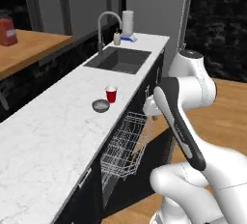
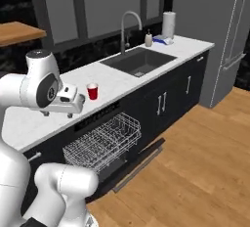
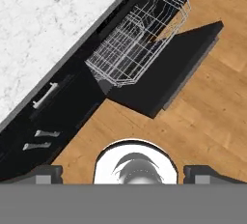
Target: Pick up the cup and bowl from the counter, place them in the dishwasher, and close the dishwasher door.
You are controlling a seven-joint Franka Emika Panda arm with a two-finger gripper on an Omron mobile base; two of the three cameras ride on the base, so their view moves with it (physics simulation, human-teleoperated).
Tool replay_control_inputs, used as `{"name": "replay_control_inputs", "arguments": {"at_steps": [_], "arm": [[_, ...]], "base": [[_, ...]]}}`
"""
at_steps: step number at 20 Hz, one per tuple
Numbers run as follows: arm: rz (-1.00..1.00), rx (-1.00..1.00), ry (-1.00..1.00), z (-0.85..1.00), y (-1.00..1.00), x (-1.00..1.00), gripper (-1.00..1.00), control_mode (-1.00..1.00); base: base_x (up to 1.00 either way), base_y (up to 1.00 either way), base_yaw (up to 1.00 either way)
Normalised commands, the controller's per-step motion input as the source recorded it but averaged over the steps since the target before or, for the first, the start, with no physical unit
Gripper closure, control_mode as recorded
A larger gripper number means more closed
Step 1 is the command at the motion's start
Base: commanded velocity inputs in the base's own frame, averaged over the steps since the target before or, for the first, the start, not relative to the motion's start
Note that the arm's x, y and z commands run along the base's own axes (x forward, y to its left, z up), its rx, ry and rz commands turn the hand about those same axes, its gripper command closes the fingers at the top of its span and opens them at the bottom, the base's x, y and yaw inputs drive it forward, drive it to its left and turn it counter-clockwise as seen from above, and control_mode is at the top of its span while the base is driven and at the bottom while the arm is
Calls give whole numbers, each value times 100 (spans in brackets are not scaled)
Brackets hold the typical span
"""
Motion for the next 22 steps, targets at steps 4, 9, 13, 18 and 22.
{"name": "replay_control_inputs", "arguments": {"at_steps": [4, 9, 13, 18, 22], "arm": [[0, 0, 0, 0, 0, 0, -100, 100], [0, 0, 0, 0, 0, 0, -100, 100], [0, 0, 0, 0, 0, 0, -100, 100], [0, 0, 0, 0, 0, 0, -100, 100], [0, 0, 0, 0, 0, 0, -100, 100]], "base": [[-1, 53, -70], [0, 95, -25], [4, 67, -13], [33, -10, -1], [27, -22, -4]]}}
